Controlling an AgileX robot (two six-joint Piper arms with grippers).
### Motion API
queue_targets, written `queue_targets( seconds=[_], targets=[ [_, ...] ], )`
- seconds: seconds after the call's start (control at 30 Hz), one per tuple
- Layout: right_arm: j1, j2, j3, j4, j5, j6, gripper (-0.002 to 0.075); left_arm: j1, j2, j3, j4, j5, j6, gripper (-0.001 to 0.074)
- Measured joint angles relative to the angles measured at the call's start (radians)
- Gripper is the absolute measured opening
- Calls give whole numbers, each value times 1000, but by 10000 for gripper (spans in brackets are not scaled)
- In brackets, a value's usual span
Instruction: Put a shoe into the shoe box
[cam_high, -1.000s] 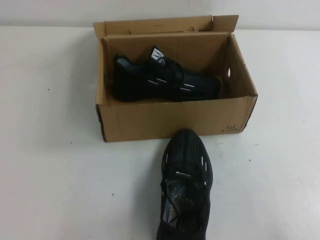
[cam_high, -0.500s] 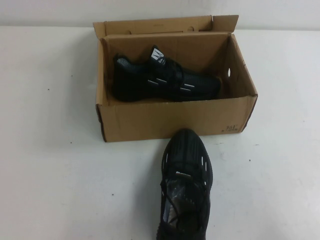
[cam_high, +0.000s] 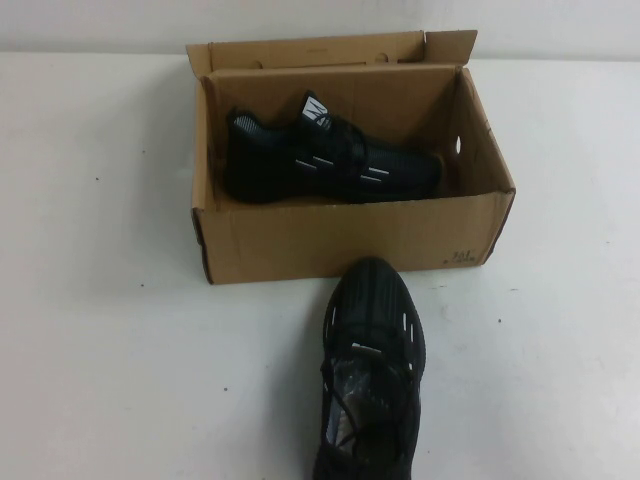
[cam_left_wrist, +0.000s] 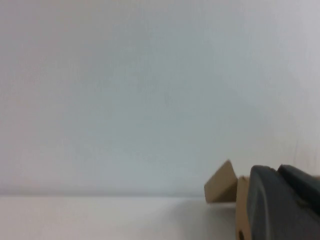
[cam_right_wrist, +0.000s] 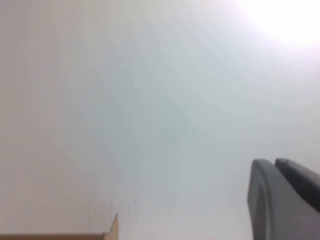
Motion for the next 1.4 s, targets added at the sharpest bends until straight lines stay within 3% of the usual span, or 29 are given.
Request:
queue_targets(
  seconds=[0.33, 0.53, 0.63, 0.7, 0.87, 1.1, 1.27, 1.4],
  targets=[
    [0, 0, 0, 2, -152, 5, -17, 0, 0, 0, -4, -120, -17, -4],
    [0, -1, -9, 4, -447, 60, -17, 0, 0, 0, -4, -513, -190, -4],
    [0, -6, -89, 9, -459, 145, -17, 0, -4, -15, -4, -669, -213, -4],
    [0, -7, -173, 9, -421, 206, -17, 0, -4, -68, -4, -672, -217, -4],
    [0, -2, -450, 9, -166, 341, -17, 0, -4, -335, -4, -413, -219, -4],
    [0, 183, -755, 7, 321, 366, -17, 0, 119, -670, 1, 23, -221, -4],
    [0, 378, -854, 19, 689, 367, -17, 0, 262, -756, -17, 401, -230, -4],
    [0, 483, -856, -1, 879, 335, -17, 0, 325, -757, -25, 692, -230, -4]
  ],
)
